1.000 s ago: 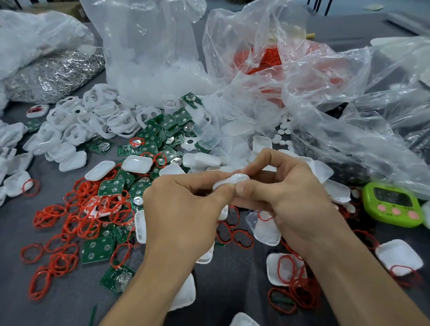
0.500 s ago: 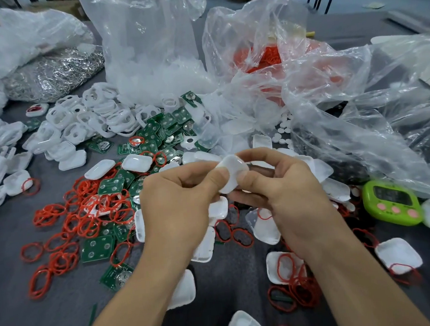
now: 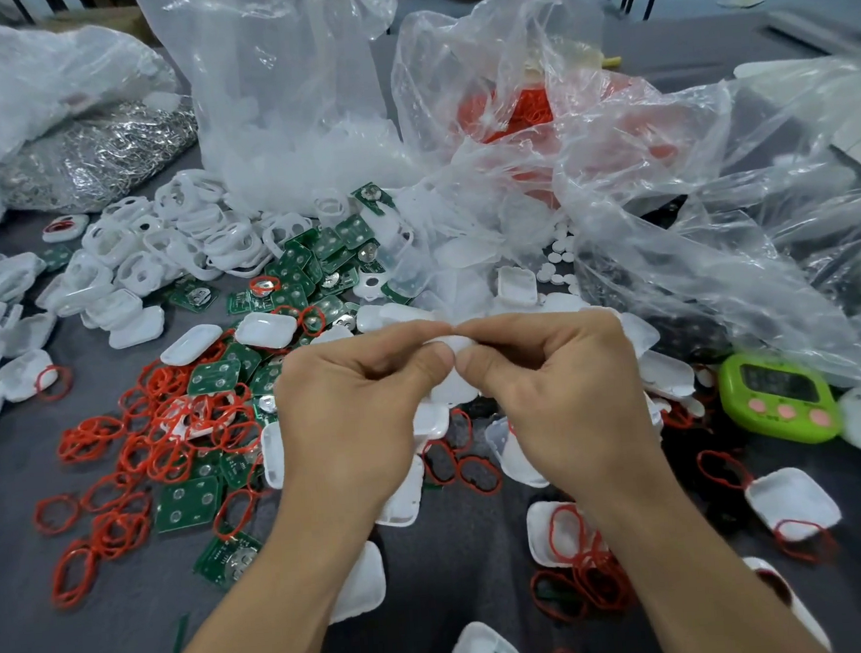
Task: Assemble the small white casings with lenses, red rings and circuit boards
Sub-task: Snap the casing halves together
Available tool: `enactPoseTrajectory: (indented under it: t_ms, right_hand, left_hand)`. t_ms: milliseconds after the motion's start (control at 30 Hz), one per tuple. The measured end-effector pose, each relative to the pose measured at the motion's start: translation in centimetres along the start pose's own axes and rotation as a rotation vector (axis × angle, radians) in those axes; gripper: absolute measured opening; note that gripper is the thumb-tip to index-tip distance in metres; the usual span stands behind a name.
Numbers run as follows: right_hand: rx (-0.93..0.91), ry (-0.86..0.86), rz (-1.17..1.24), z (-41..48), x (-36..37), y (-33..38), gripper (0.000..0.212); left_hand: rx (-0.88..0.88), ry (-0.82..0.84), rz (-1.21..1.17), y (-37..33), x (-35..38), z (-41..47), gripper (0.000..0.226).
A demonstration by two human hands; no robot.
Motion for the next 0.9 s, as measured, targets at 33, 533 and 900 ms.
enactPoseTrajectory:
  t_ms: [33, 533, 900]
  right_hand:
    - [0.022, 0.016, -0.001, 0.0, 0.2, -0.1, 0.023]
    - [0.182, 0.016, 0.093, 0.5, 0.3, -0.9, 0.037]
    - [0.266, 0.157, 0.583, 0.8, 1.0, -0.7, 0.027]
  left_hand:
    - [-0.024, -0.037, -0.003, 0.2, -0.1, 0.0, 0.024]
    - [-0.104, 0.005, 0.141, 0.5, -0.1, -0.1, 0.039]
    - [0.077, -0.039, 0.191, -0.1, -0.1, -0.2, 0.054]
Point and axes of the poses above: each hand's wrist, its own z-axis towards the middle knuckle, its own x-axis out of the palm, y = z × x, the point moved 3 cm from there along z, towards the middle knuckle, and after that the axes turned 11 degrees about y, right-handed, at the moved point
